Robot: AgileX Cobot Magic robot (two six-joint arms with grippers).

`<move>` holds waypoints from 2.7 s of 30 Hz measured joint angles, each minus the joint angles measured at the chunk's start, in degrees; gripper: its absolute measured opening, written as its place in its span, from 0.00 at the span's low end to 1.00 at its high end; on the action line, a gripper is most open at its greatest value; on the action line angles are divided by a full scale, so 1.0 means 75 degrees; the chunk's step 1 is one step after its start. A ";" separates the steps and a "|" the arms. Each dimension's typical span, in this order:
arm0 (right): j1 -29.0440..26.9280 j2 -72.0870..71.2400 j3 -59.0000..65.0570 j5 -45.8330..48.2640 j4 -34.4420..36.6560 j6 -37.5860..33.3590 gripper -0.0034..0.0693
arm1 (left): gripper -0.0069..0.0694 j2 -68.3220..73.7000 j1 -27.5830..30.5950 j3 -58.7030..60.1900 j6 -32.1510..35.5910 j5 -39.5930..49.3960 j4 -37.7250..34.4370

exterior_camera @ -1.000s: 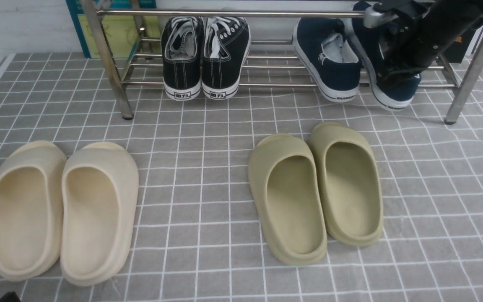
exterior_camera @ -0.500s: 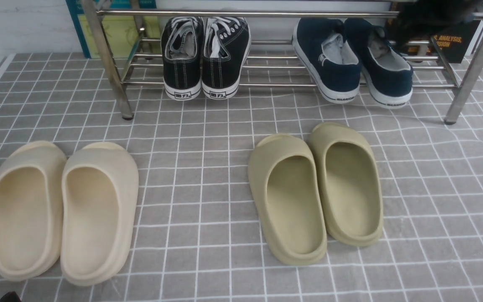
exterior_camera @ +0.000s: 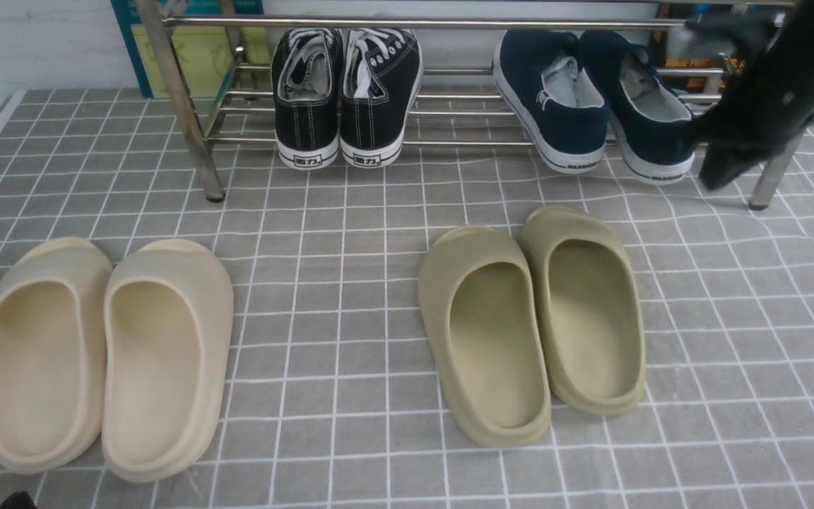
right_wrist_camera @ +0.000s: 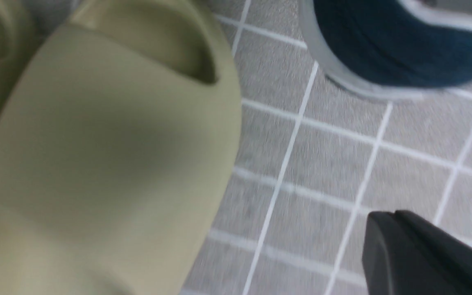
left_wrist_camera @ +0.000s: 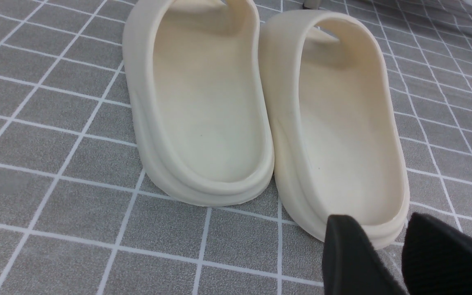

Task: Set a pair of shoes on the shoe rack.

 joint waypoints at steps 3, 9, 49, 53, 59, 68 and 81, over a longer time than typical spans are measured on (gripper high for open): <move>0.0000 0.0312 0.0077 -0.1018 0.0008 0.0019 0.04 | 0.38 0.0000 0.0000 0.0000 0.0000 0.0000 0.0000; -0.0007 0.0495 0.0125 -0.1841 0.0302 0.0031 0.04 | 0.38 0.0000 0.0000 0.0000 0.0000 0.0000 0.0000; -0.0007 -0.8097 0.4844 -0.1374 0.0789 -0.0113 0.07 | 0.38 0.0000 0.0000 0.0000 0.0000 0.0000 0.0000; -0.0007 -0.9718 0.6525 -0.2904 0.0806 -0.0113 0.07 | 0.38 0.0000 0.0000 0.0000 0.0000 0.0000 0.0000; -0.0007 -1.1163 0.8247 -0.5060 0.0821 -0.0113 0.07 | 0.38 0.0000 0.0000 0.0000 0.0000 0.0000 0.0000; -0.0007 -1.2016 0.9607 -0.6227 0.0836 -0.0113 0.08 | 0.38 0.0000 0.0000 0.0000 0.0000 0.0000 0.0000; -0.0007 -1.2038 1.0006 -0.5932 0.0836 -0.0113 0.10 | 0.38 0.0000 0.0000 0.0000 0.0000 0.0000 0.0000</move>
